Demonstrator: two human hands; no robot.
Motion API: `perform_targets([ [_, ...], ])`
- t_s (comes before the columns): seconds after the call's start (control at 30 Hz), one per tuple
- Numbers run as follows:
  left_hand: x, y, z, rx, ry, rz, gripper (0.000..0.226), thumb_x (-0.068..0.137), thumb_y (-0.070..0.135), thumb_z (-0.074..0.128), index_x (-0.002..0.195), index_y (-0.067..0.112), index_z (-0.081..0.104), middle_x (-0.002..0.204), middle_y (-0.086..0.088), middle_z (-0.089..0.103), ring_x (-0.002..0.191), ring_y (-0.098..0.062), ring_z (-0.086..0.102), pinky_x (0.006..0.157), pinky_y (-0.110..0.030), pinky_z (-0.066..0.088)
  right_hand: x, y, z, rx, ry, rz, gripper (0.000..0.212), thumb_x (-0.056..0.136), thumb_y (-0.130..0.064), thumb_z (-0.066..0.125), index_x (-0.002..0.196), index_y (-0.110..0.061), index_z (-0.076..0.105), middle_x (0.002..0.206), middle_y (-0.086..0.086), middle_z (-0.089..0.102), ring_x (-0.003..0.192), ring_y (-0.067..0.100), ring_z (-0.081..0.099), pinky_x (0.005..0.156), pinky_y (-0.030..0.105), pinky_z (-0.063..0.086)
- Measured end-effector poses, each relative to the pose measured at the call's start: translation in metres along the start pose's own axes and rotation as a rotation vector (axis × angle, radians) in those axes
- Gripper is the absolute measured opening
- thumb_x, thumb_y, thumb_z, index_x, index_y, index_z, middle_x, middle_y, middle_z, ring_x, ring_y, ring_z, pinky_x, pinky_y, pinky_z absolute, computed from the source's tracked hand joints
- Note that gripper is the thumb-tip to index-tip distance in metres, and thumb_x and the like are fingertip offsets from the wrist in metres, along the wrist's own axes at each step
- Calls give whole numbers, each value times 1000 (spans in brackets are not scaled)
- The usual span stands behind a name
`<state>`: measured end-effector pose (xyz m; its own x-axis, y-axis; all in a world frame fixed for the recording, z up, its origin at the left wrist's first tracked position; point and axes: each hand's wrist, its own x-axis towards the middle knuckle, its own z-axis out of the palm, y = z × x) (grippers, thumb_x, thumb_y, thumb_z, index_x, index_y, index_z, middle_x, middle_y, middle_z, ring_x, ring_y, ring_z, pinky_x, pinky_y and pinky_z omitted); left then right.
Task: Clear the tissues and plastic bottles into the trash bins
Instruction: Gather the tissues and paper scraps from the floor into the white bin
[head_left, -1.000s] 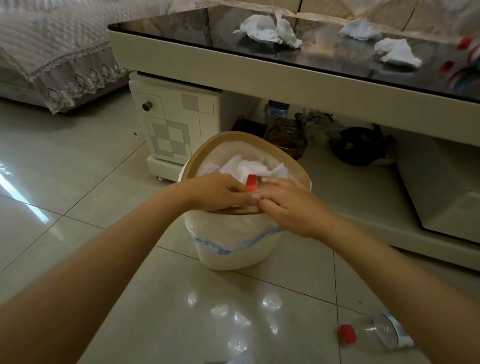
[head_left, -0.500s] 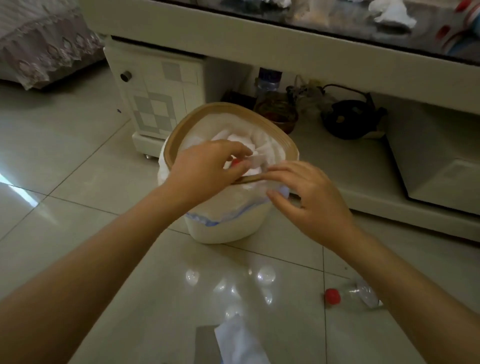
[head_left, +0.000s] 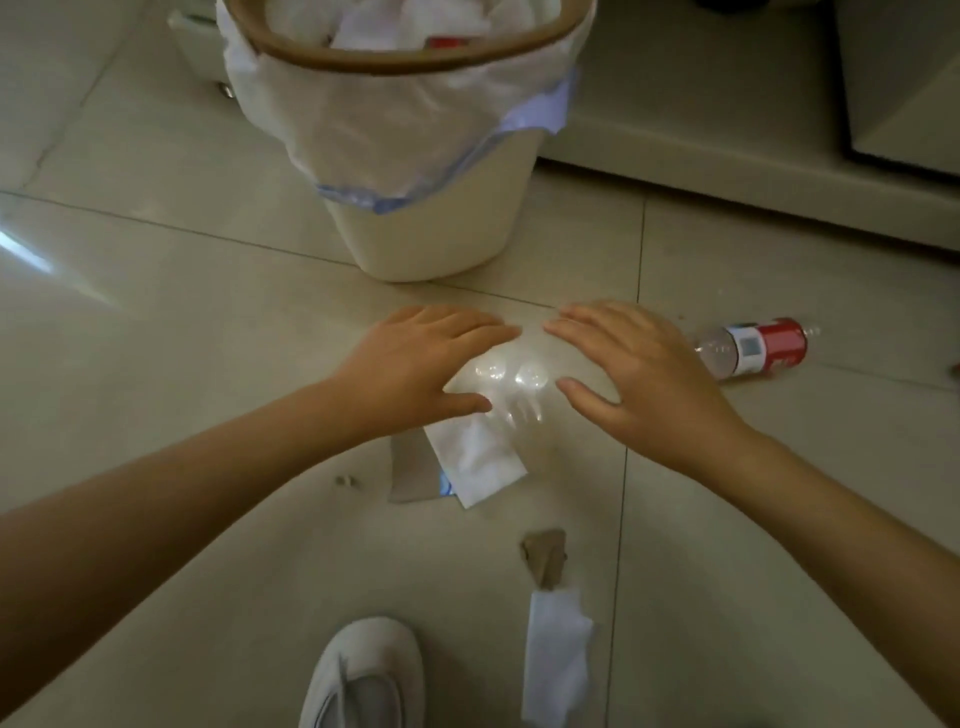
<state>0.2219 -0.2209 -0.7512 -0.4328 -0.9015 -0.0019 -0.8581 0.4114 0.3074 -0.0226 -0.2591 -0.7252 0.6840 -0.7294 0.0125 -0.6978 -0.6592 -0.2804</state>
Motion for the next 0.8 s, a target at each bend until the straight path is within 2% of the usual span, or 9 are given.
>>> perform_targets([
  [0.17,-13,-9,34,90,-265,99,94,74,51,74,149,35,21,153,3,31,137,-20,34,101,-37,34,-28,-11,42,-70,-205,-71,51,87,-46,42,133,-26,52,142,3,47,134,27,37,107,55,29],
  [0.27,-17,-17,47,244,-454,221,115,68,43,81,150,39,2,159,1,11,144,-22,19,108,-39,28,-38,-13,59,-125,-289,-95,48,87,-43,54,132,-27,52,145,6,45,137,30,35,108,60,21],
  [0.33,-18,-22,54,376,-527,329,128,62,46,84,149,39,-10,161,0,0,145,-25,13,111,-42,28,-43,-13,65,-155,-346,-99,53,86,-43,60,135,-27,49,148,8,41,140,31,30,109,62,16],
  [0.43,-20,-23,66,476,-635,389,129,65,46,82,146,40,-18,160,-1,-13,147,-25,4,113,-46,24,-46,-13,68,-162,-400,-91,58,88,-45,57,141,-29,41,153,6,33,144,29,20,112,62,8],
  [0.53,-21,-22,74,483,-637,401,111,76,35,75,149,39,-8,160,-1,-6,146,-24,10,110,-45,27,-48,-15,71,-156,-427,-80,60,89,-45,54,144,-29,36,156,4,26,146,26,12,113,61,4],
  [0.63,-22,-23,75,457,-584,354,93,78,39,72,150,35,12,155,-3,17,136,-25,29,102,-42,35,-47,-18,74,-101,-446,-11,58,91,-46,52,144,-31,34,158,1,19,147,23,5,114,57,-1],
  [0.73,-26,-23,78,317,-490,174,73,80,44,69,141,32,31,138,-1,37,117,-23,44,94,-38,41,-45,-23,80,-30,-484,78,56,92,-48,49,144,-35,31,159,-2,12,146,20,0,116,52,-1],
  [0.8,-28,-26,80,179,-452,40,68,77,45,71,135,32,37,128,1,41,110,-20,47,90,-36,43,-45,-26,83,-25,-509,80,57,92,-49,47,145,-35,29,159,-3,9,146,19,-1,116,51,0],
])
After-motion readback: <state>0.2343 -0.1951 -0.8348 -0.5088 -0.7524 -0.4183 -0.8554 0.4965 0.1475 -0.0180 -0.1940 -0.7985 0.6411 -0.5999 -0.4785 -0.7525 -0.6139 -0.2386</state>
